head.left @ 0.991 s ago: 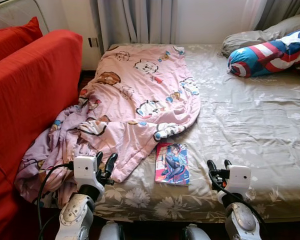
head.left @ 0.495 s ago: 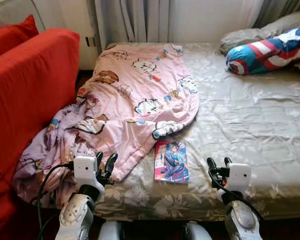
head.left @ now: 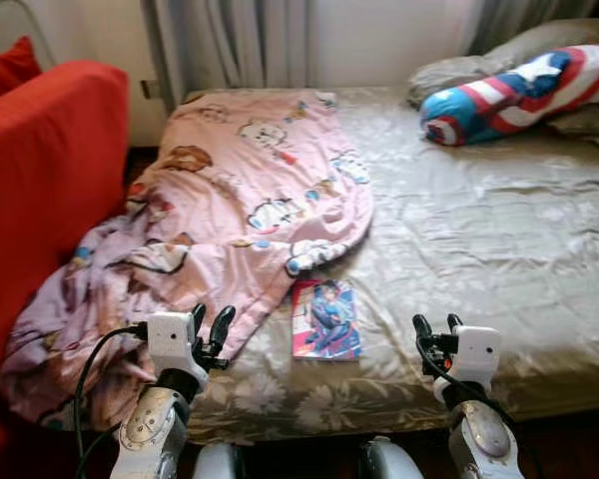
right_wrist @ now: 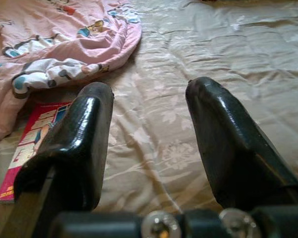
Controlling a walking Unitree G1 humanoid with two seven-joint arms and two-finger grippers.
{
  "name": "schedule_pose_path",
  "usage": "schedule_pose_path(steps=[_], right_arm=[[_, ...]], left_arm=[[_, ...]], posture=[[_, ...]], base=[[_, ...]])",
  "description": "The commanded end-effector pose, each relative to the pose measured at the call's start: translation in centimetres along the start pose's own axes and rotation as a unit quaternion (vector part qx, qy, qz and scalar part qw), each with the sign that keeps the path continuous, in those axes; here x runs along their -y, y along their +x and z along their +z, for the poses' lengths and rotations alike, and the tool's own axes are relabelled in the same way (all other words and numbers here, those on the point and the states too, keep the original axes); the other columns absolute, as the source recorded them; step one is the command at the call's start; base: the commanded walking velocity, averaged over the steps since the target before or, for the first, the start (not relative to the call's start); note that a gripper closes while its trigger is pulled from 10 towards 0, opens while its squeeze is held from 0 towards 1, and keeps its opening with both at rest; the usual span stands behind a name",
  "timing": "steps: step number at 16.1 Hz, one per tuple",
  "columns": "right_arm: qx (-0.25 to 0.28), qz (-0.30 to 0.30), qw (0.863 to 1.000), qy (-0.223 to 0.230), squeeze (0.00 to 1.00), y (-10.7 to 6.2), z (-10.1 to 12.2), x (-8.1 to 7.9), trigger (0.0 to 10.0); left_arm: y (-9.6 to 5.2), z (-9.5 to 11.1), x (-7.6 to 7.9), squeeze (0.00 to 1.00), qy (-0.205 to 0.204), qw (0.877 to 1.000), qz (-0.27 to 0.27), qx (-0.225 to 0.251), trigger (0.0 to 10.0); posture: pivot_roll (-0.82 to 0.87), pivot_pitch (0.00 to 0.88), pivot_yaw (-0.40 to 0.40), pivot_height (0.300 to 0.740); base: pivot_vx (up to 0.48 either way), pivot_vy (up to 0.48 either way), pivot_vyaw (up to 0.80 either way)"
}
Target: Clean up the room
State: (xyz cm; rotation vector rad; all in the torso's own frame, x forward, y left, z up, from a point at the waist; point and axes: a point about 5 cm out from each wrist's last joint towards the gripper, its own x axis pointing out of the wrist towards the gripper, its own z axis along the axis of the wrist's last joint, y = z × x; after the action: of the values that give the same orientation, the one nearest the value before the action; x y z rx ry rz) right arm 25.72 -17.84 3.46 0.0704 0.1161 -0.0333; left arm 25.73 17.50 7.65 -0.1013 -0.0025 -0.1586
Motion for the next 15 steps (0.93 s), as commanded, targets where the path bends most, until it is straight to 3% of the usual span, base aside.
schedule_pose_path(steps=[1,4,7,9,15], right_arm=[[-0.004,0.002,1.000,0.000,0.00,-0.10,-0.15,0.01,10.0],[-0.006,0.012,1.000,-0.012,0.00,-0.21,-0.24,-0.18,10.0],[-0.001,0.005,1.000,-0.012,0.00,-0.20,-0.16,0.01,10.0],[-0.004,0.004,1.000,-0.004,0.00,-0.22,-0.28,0.07,10.0],[-0.008,0.026,1.000,-0.015,0.00,-0.31,-0.40,-0.49,10.0]], left_arm=[[-0.05,-0.35,0.11,0.00,0.005,1.000,-0.003,-0.014,10.0],[-0.07,-0.44,0.15,0.00,0.002,1.000,-0.004,-0.018,10.0],[-0.05,-0.47,0.12,0.00,0.001,1.000,-0.004,-0.020,10.0],[-0.06,-0.48,0.12,0.00,0.001,1.000,-0.003,-0.020,10.0],[-0.11,-0.51,0.14,0.00,0.000,1.000,-0.004,-0.021,10.0]], posture=[[-0.02,0.077,-0.013,0.627],[-0.02,0.082,-0.013,0.627],[-0.02,0.083,-0.013,0.627],[-0.02,0.084,-0.013,0.627],[-0.02,0.085,-0.013,0.627]], base=[[0.000,0.000,0.00],[0.000,0.000,0.00],[0.000,0.000,0.71],[0.000,0.000,0.00],[0.260,0.000,0.08]])
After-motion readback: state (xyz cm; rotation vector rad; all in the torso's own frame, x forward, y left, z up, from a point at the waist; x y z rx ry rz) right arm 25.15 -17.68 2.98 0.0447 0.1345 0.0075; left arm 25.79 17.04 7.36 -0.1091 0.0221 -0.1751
